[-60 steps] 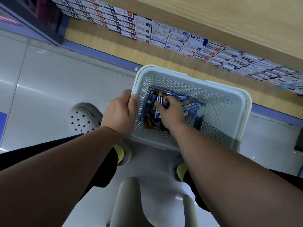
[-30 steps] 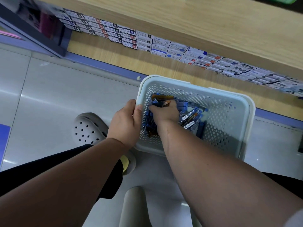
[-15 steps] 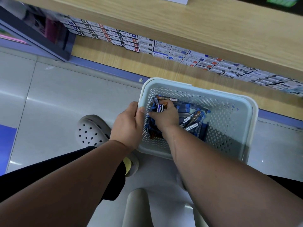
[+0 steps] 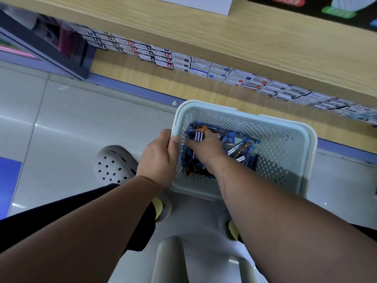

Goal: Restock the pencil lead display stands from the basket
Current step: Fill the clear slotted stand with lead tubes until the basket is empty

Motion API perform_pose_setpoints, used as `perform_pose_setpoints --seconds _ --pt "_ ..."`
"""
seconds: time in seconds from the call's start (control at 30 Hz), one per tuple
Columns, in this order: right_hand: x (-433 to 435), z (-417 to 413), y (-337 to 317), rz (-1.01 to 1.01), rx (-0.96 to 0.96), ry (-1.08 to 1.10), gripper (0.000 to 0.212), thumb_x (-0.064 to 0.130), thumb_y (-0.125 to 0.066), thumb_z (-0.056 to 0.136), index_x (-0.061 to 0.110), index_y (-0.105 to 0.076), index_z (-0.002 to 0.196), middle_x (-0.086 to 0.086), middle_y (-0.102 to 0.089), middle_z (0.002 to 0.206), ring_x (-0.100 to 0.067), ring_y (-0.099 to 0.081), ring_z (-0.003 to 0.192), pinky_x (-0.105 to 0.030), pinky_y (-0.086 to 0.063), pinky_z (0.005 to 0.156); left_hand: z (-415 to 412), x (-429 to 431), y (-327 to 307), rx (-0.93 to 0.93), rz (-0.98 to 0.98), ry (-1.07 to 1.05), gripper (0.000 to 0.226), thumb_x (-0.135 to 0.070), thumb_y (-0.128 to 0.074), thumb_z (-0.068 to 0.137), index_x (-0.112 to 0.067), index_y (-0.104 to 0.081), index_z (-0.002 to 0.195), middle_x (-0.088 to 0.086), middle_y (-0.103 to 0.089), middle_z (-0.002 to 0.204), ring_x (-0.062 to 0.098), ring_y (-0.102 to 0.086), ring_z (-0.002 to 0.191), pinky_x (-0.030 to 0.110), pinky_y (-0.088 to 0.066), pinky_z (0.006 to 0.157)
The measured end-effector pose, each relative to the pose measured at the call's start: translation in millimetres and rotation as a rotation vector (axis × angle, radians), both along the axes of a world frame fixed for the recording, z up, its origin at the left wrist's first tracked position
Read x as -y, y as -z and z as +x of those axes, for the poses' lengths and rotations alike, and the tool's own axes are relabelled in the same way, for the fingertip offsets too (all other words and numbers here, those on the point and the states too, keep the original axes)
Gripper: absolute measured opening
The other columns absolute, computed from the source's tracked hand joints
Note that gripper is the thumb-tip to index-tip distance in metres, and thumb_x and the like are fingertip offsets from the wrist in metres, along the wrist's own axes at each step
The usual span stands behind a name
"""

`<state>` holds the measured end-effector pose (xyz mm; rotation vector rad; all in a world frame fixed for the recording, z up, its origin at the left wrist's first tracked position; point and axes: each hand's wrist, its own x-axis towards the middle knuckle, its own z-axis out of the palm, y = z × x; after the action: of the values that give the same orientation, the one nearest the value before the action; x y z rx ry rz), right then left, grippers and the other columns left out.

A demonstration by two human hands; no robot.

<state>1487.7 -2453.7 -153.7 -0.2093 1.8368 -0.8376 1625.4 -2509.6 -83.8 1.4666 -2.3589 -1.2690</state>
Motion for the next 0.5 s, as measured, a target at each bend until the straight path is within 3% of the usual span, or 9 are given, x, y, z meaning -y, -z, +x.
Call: perform_pose_setpoints --seconds 0.23,0.37,0.43,0.5 --pt "-2 -7 -9 -0.046 0.066 -0.049 0.029 0.016 -0.08 0.083 0.023 -0.068 0.11 0.006 -0.071 0.098 -0.009 -0.067 0.082 -0.015 -0.045 0.054 -1 0 -1 -0.003 -0.007 0.0 0.035 -0.04 -0.033 0.105 -0.012 -0.052 0.096 0.0 -0.056 0.068 0.021 -0.053 0.063 0.038 -0.037 0.056" --pt "-3 -6 -14 -0.082 0.071 -0.064 0.029 0.016 -0.077 0.086 0.023 -0.067 0.112 0.014 -0.067 0.093 0.002 -0.06 0.079 -0.004 -0.041 0.048 -1 -1 0 0.0 -0.016 0.001 0.031 -0.036 -0.035 0.106 -0.012 -0.052 0.097 0.002 -0.057 0.069 0.027 -0.054 0.065 0.04 -0.039 0.057" --pt "-5 -9 -18 -0.089 0.047 -0.072 0.025 0.015 -0.078 0.085 0.025 -0.067 0.106 0.015 -0.068 0.092 -0.001 -0.063 0.08 -0.007 -0.044 0.053 -1 -1 0 -0.007 -0.027 0.001 0.033 -0.038 -0.034 0.106 -0.013 -0.051 0.096 0.001 -0.056 0.068 0.028 -0.053 0.064 0.04 -0.039 0.057" --pt "-9 -15 -18 -0.071 0.016 -0.056 0.024 0.014 -0.079 0.083 0.027 -0.066 0.099 0.01 -0.071 0.092 -0.011 -0.068 0.083 -0.018 -0.053 0.062 0 -1 1 -0.012 -0.036 0.005 0.034 -0.041 -0.032 0.104 -0.014 -0.05 0.095 -0.001 -0.054 0.067 0.027 -0.052 0.063 0.039 -0.037 0.056"
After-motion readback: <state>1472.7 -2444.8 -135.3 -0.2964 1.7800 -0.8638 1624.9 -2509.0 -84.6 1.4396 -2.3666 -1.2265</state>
